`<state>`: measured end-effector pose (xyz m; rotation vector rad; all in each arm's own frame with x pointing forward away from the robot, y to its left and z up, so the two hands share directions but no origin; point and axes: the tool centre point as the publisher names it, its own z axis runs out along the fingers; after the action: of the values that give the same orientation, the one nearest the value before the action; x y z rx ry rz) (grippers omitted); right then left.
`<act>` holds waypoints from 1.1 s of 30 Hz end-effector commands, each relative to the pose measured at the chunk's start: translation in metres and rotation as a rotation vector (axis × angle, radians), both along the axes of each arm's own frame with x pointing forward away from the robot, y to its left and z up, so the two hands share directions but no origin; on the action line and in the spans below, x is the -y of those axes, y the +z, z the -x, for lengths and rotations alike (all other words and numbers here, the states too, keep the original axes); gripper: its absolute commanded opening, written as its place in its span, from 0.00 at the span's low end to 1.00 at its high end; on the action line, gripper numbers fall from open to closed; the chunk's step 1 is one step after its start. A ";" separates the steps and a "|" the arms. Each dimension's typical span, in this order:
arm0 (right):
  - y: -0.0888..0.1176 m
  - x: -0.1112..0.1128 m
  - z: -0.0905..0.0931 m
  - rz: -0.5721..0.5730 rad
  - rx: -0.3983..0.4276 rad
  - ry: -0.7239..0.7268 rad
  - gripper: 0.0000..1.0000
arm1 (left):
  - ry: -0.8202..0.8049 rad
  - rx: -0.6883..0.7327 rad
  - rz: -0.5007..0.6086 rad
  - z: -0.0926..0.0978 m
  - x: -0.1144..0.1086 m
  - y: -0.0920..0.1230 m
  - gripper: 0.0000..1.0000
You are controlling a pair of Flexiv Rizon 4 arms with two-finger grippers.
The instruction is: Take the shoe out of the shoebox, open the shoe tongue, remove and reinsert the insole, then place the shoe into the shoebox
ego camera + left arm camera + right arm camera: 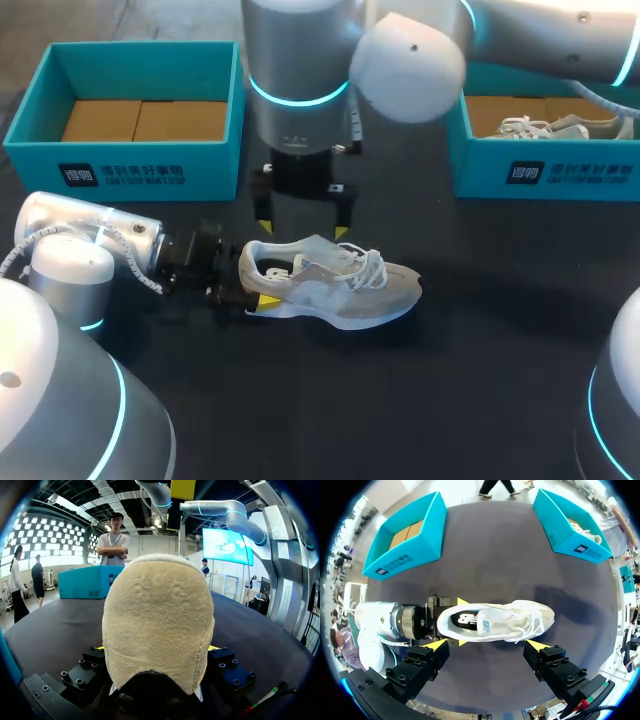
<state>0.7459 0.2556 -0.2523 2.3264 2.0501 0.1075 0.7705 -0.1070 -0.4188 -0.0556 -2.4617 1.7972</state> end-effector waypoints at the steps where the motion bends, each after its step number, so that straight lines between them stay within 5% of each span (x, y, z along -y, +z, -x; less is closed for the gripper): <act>1: -0.003 -0.020 0.001 0.079 -0.008 -0.129 1.00 | 0.000 0.000 -0.003 0.001 0.001 -0.003 0.00; 9: -0.026 -0.041 0.002 0.155 -0.008 -0.142 1.00 | 0.000 0.000 -0.003 0.001 0.001 -0.003 0.00; 19: -0.051 -0.030 0.012 0.157 -0.001 -0.148 1.00 | 0.000 0.000 -0.003 0.001 0.001 -0.003 0.00; 33: -0.067 -0.014 0.004 0.221 0.028 -0.165 1.00 | 0.000 0.000 -0.003 0.001 0.001 -0.003 0.00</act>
<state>0.7460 0.2672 -0.3138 2.0942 2.0526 -0.1287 0.7704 -0.1070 -0.4188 -0.0556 -2.4618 1.7971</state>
